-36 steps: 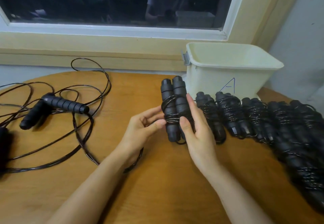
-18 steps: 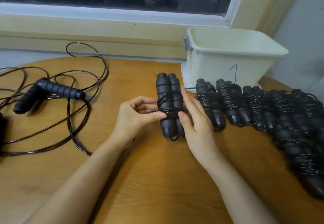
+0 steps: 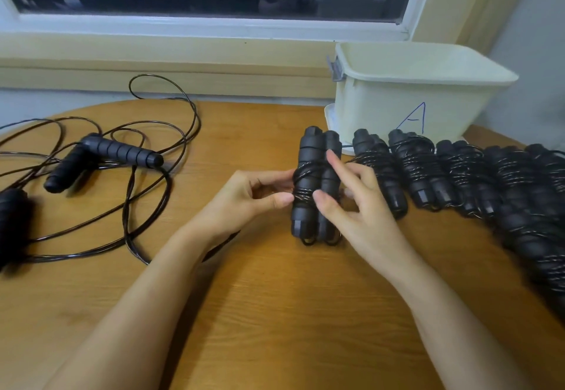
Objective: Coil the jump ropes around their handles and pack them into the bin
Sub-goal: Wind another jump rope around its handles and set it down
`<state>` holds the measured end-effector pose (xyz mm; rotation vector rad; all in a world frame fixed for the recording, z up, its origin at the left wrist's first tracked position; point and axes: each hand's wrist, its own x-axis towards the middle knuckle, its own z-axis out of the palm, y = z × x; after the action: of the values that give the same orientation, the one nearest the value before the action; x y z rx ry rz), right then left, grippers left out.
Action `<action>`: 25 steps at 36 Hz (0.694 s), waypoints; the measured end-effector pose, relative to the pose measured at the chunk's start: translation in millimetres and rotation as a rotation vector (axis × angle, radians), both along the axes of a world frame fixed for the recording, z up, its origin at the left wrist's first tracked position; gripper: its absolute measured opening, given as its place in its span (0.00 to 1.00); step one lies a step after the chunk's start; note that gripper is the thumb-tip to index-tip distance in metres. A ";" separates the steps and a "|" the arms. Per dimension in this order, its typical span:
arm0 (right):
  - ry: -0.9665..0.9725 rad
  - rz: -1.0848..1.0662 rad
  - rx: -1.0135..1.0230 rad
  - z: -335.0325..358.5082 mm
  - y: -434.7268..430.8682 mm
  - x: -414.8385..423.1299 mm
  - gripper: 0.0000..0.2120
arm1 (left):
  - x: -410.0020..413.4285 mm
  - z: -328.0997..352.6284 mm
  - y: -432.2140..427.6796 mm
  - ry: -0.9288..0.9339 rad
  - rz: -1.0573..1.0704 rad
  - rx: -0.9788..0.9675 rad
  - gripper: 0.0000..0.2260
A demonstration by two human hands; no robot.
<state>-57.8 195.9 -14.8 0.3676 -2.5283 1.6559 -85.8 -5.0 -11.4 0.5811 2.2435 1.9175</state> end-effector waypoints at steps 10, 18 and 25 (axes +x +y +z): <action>-0.023 -0.075 0.288 2.3 -6.3 4.8 0.61 | 3.7 1.9 4.2 0.011 -0.073 -0.056 0.19; 0.070 -0.145 0.120 -9.9 -10.4 0.1 0.51 | 3.6 0.0 9.6 0.053 -0.022 0.028 0.23; 0.045 -0.090 -0.055 -11.3 -11.8 1.3 0.47 | 1.9 -5.1 11.9 0.125 0.104 0.030 0.18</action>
<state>-56.5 184.1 -26.1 0.2792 -2.4233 1.6614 -83.9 6.9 -16.6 0.6165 2.3688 2.0197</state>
